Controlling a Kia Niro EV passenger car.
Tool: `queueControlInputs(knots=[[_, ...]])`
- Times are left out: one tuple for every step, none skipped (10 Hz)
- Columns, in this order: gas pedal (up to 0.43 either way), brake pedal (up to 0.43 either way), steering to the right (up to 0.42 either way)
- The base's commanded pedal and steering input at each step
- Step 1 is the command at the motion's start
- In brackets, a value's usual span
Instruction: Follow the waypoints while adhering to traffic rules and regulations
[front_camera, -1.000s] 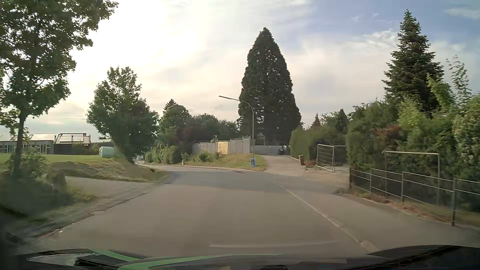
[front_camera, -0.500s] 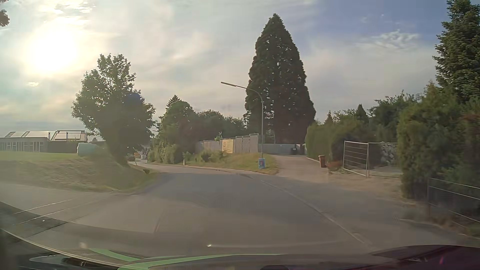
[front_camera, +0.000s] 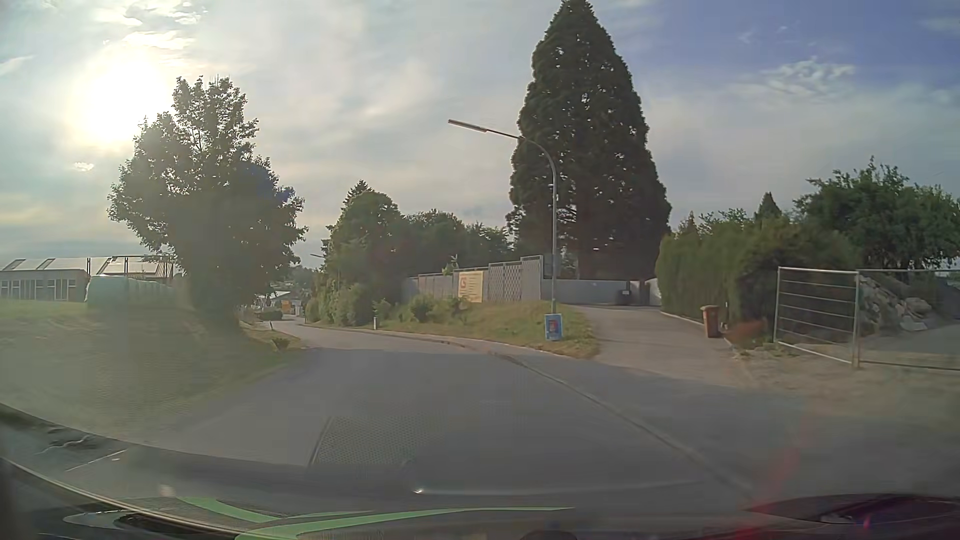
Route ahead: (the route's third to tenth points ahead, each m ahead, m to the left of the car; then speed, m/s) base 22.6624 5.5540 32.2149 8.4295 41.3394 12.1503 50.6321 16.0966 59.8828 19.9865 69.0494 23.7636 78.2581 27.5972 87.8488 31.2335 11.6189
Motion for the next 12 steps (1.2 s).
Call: queueControlInputs(knots=[[0.047,0.0,-0.037],[0.047,0.0,-0.039],[0.047,0.0,-0.041],[0.047,0.0,-0.044],[0.047,0.0,-0.046],[0.047,0.0,-0.049],[0.047,0.0,-0.051],[0.047,0.0,-0.053],[0.047,0.0,-0.056],[0.047,0.0,-0.058],[0.047,0.0,-0.061],[0.047,0.0,-0.064]])
